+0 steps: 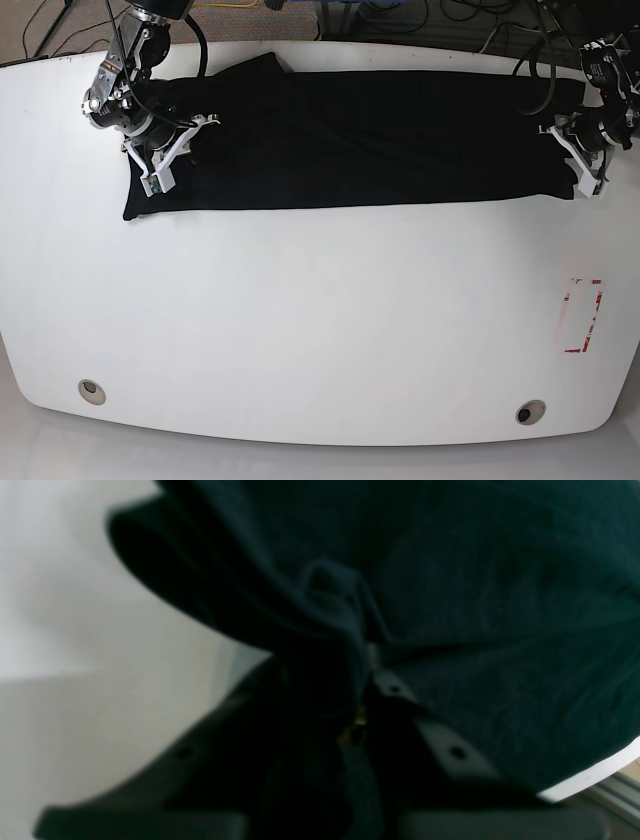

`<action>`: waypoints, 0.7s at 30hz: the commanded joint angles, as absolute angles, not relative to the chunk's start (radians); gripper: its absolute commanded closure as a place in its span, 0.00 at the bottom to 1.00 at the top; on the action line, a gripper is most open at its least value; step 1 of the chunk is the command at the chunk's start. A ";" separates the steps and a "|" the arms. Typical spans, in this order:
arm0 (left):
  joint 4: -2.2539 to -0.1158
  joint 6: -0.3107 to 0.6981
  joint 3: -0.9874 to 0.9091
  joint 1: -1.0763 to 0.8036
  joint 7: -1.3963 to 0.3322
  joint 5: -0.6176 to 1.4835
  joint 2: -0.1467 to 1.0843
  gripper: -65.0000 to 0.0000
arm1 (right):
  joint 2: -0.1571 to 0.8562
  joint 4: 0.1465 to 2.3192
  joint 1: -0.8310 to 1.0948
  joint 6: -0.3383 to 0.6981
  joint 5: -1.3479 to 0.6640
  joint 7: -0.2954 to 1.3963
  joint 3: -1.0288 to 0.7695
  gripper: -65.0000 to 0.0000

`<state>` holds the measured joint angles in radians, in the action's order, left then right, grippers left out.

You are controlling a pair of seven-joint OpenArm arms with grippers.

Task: Layout the t-shirt on the table in an organized manner, then fold the t-shirt properly
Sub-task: 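Grasp the strip end with the left gripper and lift it, then carry the held strip end with the left gripper toward the right gripper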

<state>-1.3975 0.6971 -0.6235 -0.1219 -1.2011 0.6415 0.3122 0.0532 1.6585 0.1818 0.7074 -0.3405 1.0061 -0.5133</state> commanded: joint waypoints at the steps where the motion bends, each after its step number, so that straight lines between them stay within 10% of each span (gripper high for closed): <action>1: -1.420 0.698 -0.627 -0.127 -1.211 0.636 0.329 0.92 | 0.062 1.659 0.186 0.698 -0.294 1.049 -0.518 0.94; 21: -1.848 0.698 -0.394 -0.174 -1.218 0.636 0.271 0.92 | 0.061 1.659 0.183 0.698 -0.294 1.049 -0.513 0.94</action>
